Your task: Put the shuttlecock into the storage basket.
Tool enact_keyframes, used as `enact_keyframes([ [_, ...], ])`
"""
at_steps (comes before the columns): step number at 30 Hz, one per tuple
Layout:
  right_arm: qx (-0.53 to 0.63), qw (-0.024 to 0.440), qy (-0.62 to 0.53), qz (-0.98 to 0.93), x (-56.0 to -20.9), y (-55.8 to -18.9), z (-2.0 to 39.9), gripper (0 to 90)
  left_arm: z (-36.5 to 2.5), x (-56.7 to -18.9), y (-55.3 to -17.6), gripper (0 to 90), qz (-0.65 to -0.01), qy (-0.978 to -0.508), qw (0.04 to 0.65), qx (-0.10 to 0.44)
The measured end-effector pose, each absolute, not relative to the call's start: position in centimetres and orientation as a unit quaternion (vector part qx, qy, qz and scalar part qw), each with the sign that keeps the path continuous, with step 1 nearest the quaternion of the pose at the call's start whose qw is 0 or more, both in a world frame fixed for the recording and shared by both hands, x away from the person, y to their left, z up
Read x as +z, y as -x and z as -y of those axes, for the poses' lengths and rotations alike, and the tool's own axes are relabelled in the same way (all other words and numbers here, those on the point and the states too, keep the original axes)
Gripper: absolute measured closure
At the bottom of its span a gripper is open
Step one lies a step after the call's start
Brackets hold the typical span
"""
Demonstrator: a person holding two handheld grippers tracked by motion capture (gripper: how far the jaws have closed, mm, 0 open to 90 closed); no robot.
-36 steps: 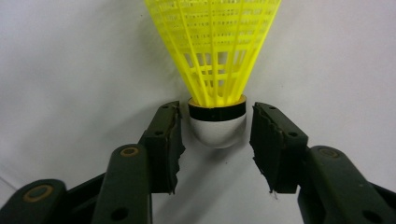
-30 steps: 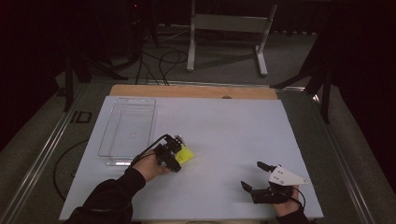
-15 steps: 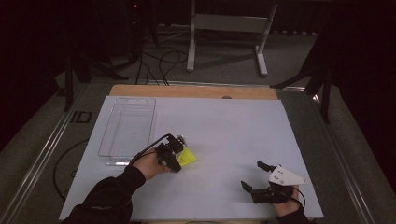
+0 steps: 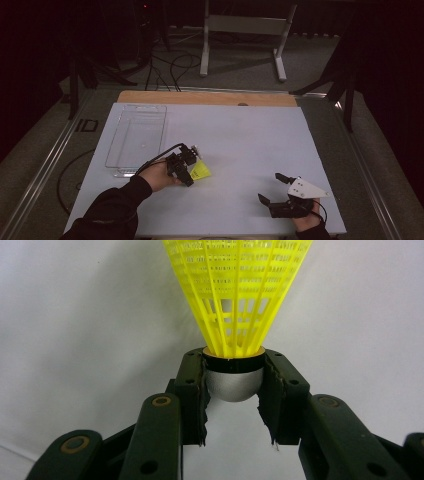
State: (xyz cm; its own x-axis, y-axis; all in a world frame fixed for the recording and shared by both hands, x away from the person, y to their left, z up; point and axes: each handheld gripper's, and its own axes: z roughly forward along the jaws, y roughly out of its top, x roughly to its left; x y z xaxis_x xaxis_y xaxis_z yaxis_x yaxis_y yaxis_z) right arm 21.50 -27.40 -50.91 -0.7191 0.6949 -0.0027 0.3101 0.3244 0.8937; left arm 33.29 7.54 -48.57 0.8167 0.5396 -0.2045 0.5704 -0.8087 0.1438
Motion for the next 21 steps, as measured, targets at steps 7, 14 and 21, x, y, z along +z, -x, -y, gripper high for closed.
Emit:
enact_keyframes([
  [7,0.485,0.199,-0.319,-0.79,-51.0,-21.5,27.4,8.2,-7.2,-47.5,-33.1,65.7,-0.277,-0.952,0.103,-0.083],
  [14,0.485,0.198,-0.318,-0.79,-51.0,-21.5,27.4,8.2,-6.7,-46.3,-32.6,65.7,-0.258,-0.957,0.104,-0.079],
  [21,0.488,0.194,-0.32,-0.788,-51.0,-21.6,27.5,8.3,-6.4,-45.0,-32.4,65.7,-0.246,-0.959,0.115,-0.082],
])
